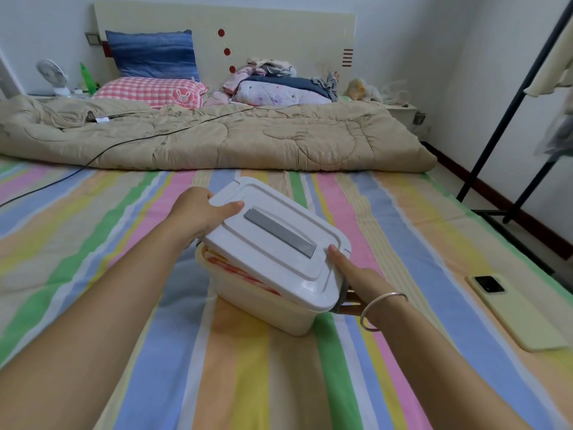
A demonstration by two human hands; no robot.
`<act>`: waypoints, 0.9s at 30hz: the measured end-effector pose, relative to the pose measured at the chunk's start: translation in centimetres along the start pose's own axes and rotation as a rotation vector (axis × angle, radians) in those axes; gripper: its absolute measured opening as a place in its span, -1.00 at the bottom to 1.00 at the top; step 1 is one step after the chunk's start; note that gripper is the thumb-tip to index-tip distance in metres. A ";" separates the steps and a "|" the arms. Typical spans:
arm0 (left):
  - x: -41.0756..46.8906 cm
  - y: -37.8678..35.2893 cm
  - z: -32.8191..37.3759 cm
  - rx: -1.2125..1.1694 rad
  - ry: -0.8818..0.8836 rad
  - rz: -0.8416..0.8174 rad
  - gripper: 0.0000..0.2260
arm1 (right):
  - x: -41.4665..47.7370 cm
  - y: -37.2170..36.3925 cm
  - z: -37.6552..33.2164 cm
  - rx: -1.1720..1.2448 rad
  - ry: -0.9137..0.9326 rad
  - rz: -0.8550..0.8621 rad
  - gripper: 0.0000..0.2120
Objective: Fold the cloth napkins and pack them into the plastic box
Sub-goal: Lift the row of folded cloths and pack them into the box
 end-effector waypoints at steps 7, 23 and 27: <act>-0.4 -0.1 1.2 0.084 -0.029 0.037 -0.52 | -0.8 -0.8 -0.1 0.100 -0.038 -0.014 -0.35; -0.2 0.0 2.2 0.288 -0.111 0.054 -0.51 | -1.8 -0.5 -2.9 -0.061 -0.051 -0.031 -0.52; 0.7 -0.2 -0.1 0.182 -0.005 -0.019 -0.43 | -1.8 -0.9 -3.4 -0.128 -0.020 0.010 -0.54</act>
Point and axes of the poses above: each hand's wrist, its own x-axis towards the middle knuckle, its own y-axis out of the back of the hand, z = x × y, the point moved 1 cm from there along x, towards the middle knuckle, and after that the axes turned 3 degrees about -y, right-handed, at the moved point
